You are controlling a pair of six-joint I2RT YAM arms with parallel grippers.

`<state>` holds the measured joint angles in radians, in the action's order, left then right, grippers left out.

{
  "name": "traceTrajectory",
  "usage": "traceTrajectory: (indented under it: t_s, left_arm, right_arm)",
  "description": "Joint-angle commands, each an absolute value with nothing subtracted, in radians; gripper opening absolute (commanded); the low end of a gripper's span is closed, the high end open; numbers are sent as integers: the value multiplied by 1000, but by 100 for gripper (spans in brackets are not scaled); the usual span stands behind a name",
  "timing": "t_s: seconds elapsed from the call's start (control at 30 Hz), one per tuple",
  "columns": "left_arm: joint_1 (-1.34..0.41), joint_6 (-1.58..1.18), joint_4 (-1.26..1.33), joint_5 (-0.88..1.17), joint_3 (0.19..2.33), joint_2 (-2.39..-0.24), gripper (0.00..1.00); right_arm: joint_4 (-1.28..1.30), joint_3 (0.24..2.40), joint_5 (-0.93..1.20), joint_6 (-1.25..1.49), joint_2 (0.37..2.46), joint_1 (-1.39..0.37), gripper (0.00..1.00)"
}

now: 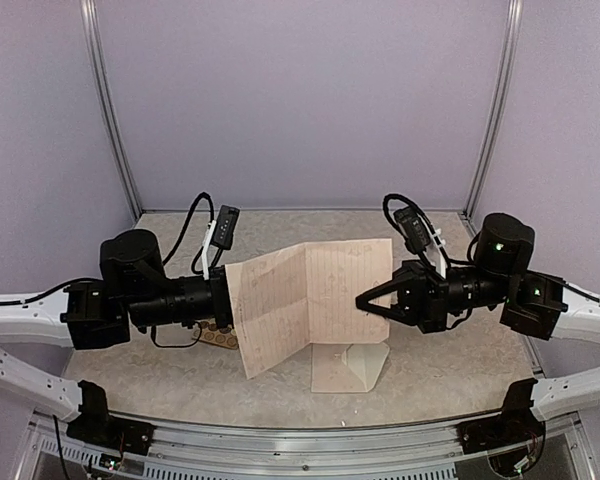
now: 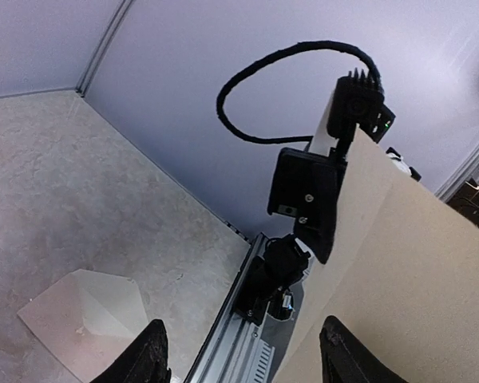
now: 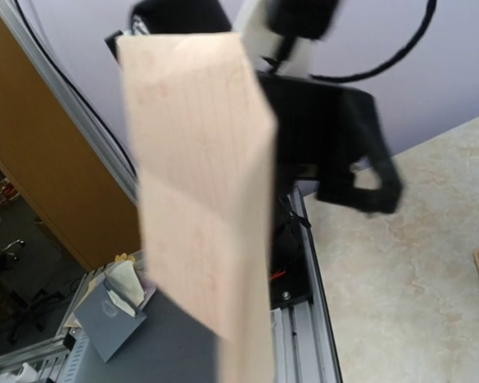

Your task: Place the letter into the envelope and seal it

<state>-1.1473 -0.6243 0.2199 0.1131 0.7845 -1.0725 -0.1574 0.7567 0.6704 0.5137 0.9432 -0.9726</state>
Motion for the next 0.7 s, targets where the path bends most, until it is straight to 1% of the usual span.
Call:
traceTrajectory:
  t_s: [0.0, 0.27, 0.5, 0.67]
  left_arm:
    - [-1190, -556, 333, 202, 829, -1105, 61]
    - [-1206, -572, 423, 273, 836, -1147, 61]
    - [-1216, -574, 442, 283, 842, -1171, 62]
    - [-1224, -571, 452, 302, 863, -1199, 59]
  right_arm:
    - [-206, 782, 684, 521, 955, -983, 0]
    - [-217, 775, 695, 532, 957, -985, 0]
    - [-224, 772, 700, 540, 959, -986, 0]
    - [-225, 773, 700, 541, 967, -986, 0]
